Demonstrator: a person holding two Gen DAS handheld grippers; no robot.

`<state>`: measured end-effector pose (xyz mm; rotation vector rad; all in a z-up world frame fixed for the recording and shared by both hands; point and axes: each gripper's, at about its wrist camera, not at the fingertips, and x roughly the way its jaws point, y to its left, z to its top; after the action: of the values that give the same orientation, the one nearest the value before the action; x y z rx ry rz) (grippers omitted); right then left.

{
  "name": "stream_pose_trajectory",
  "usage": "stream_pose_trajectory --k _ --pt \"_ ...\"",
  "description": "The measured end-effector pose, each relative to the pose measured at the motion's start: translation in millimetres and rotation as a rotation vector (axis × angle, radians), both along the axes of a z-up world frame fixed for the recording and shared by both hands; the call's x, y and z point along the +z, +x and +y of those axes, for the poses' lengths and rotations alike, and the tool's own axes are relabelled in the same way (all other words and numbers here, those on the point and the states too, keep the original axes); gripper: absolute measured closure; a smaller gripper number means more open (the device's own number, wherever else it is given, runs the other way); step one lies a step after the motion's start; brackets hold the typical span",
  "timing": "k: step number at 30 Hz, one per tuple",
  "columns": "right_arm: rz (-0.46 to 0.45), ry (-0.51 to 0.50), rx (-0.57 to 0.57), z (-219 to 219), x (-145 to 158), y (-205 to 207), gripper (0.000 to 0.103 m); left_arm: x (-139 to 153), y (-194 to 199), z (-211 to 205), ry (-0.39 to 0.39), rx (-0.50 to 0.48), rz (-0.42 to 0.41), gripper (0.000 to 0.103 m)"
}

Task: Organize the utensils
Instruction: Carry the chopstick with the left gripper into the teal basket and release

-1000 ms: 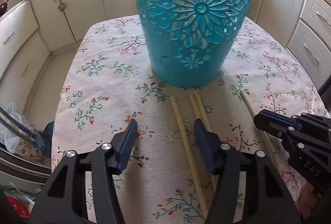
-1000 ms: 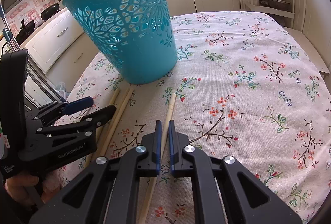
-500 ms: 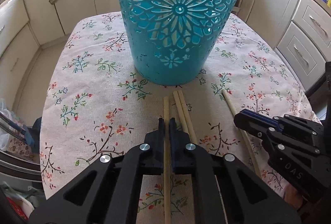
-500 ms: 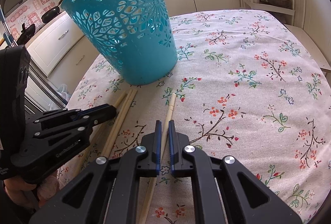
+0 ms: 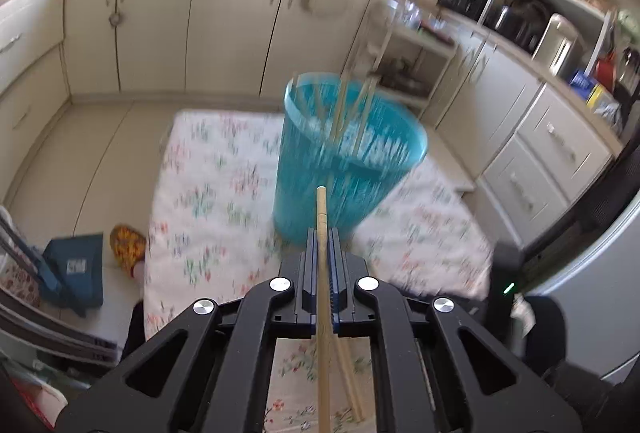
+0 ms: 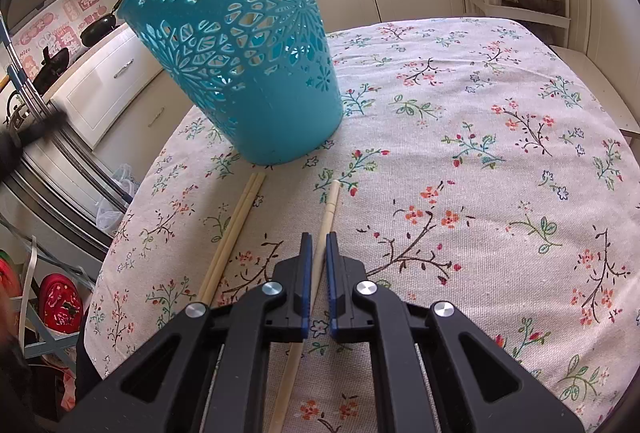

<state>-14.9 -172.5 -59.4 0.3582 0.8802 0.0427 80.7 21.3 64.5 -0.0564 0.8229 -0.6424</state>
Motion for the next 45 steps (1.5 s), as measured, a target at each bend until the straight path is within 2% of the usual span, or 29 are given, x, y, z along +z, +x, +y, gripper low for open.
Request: stream_pose_trajectory --k 5,8,13,17,20,29,36,41,43,44,45 --pt "0.0 0.004 0.0 -1 -1 0 0.096 60 16 -13 -0.091 -0.002 -0.135 0.098" --pt "-0.001 0.007 0.001 -1 -1 0 0.095 89 30 -34 -0.139 0.017 -0.255 0.098" --pt "-0.002 0.012 0.005 -1 -2 2 0.094 107 61 -60 -0.199 0.095 -0.358 0.098" --pt "-0.004 0.019 0.011 -2 -2 1 0.094 96 84 -75 -0.2 0.163 -0.397 0.098" --pt "-0.005 0.022 0.015 -2 -2 1 0.093 81 99 -86 -0.196 0.202 -0.387 0.098" --pt "-0.011 0.022 0.029 0 -2 0 0.088 50 105 -91 -0.179 0.257 -0.381 0.098" --pt "-0.011 0.022 0.029 0 -2 0 0.088 43 102 -87 -0.165 0.265 -0.379 0.098" --pt "-0.011 0.023 0.029 0 -2 0 0.088 34 95 -91 -0.098 0.216 -0.362 0.097" --pt "-0.011 0.023 0.028 0 -2 0 0.088 29 90 -90 -0.073 0.197 -0.344 0.093" --pt "-0.011 0.024 0.028 0 -2 0 0.088 28 86 -87 -0.066 0.196 -0.338 0.086" --pt "-0.011 0.024 0.028 0 -2 0 0.088 27 81 -82 -0.06 0.203 -0.335 0.074"
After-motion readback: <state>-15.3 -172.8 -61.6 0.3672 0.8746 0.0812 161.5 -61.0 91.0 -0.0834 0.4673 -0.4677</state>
